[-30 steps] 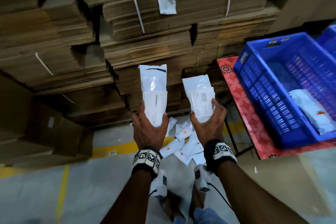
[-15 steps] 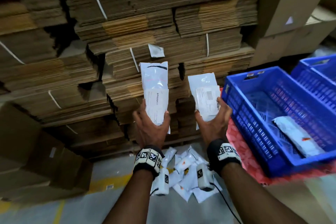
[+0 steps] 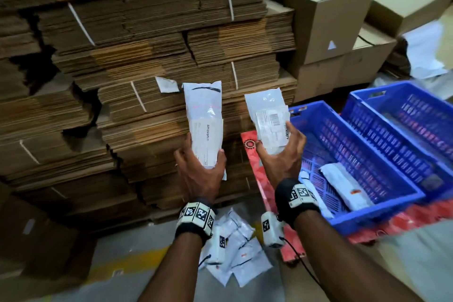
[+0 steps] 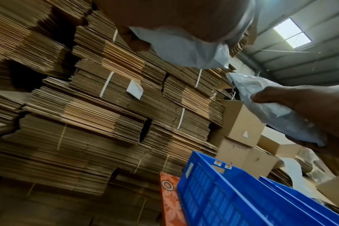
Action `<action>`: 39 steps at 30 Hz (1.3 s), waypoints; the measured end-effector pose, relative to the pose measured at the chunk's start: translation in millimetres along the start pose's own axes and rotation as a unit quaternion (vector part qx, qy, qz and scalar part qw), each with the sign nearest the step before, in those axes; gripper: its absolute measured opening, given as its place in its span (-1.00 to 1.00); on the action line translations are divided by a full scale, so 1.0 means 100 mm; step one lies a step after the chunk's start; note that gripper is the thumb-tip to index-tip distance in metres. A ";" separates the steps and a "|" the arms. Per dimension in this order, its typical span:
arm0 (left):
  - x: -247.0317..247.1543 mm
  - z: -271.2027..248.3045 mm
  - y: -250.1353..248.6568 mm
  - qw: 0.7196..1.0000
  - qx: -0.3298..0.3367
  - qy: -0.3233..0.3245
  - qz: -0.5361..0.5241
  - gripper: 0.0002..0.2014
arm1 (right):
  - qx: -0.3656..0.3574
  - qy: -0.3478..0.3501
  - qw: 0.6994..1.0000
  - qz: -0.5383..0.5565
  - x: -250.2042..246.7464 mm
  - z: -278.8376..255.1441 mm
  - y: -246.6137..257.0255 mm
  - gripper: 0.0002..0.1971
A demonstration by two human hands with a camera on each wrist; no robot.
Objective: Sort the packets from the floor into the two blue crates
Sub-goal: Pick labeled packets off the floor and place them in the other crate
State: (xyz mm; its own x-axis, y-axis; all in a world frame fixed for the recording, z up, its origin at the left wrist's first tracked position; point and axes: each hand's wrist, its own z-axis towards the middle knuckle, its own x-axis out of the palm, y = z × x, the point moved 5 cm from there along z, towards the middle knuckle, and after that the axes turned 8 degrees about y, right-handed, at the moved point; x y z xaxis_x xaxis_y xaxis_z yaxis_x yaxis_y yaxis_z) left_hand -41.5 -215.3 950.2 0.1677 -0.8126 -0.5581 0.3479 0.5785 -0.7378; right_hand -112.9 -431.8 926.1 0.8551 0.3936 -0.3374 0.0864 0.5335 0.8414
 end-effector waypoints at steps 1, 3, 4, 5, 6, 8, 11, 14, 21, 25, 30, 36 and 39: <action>0.07 -0.02 -0.08 1.000 -0.001 0.006 -0.004 -0.16 | 0.004 -0.005 1.000 -0.004 -0.08 0.02 -0.04 -0.17; 0.20 -0.03 -0.21 1.000 0.004 0.018 -0.013 -0.16 | 0.011 -0.016 1.000 -0.009 -0.20 0.06 -0.12 -0.15; 0.26 -0.03 -0.29 0.999 0.013 0.025 -0.018 -0.16 | 0.018 -0.023 1.000 -0.009 -0.27 0.10 -0.18 -0.13; 0.32 -0.03 -0.34 0.999 0.024 0.032 -0.022 -0.16 | 0.026 -0.028 0.999 -0.010 -0.33 0.12 -0.22 -0.09; 0.40 -0.02 -0.40 0.998 0.035 0.040 -0.029 -0.16 | 0.033 -0.038 0.999 -0.014 -0.41 0.16 -0.26 -0.06; 0.55 0.01 -0.48 0.997 0.044 0.053 -0.039 -0.16 | 0.045 -0.056 0.997 -0.029 -0.54 0.20 -0.33 0.00; 0.86 -0.02 -0.67 0.992 0.067 0.076 -0.075 -0.16 | 0.051 -0.087 0.993 -0.056 -0.80 0.26 -0.44 -0.02; 1.15 -0.12 -0.85 0.988 0.075 0.099 -0.094 -0.18 | 0.039 -0.115 0.989 -0.087 -1.08 0.29 -0.58 -0.06; 1.65 -0.44 -1.31 0.975 0.110 0.155 -0.116 -0.18 | 0.087 -0.157 0.974 -0.136 -1.81 0.33 -1.04 -0.06; 1.94 -0.61 -1.59 0.971 0.126 0.164 -0.119 -0.18 | 0.097 -0.170 0.972 -0.128 -2.17 0.47 -1.37 -0.03; 2.45 -0.85 -1.99 0.977 0.108 0.152 -0.103 -0.21 | 0.091 -0.172 0.973 -0.123 -2.71 0.83 -1.86 -0.05; 3.17 -1.27 -2.66 0.983 0.071 0.141 -0.094 -0.21 | 0.096 -0.132 0.979 -0.126 -3.50 1.43 -2.50 -0.03; 3.45 -1.45 -2.95 0.984 0.052 0.133 -0.105 -0.21 | 0.101 -0.117 0.980 -0.128 -3.83 1.66 -2.76 -0.03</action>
State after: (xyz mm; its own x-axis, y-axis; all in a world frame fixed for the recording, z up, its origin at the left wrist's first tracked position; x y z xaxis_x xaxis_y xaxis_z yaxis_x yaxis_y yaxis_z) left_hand -220.3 -655.5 920.1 -0.1595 -0.8584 -0.4875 0.4435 0.3789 -0.8123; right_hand -378.9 -854.4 892.9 0.8843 0.0713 -0.4615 0.3918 0.4243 0.8163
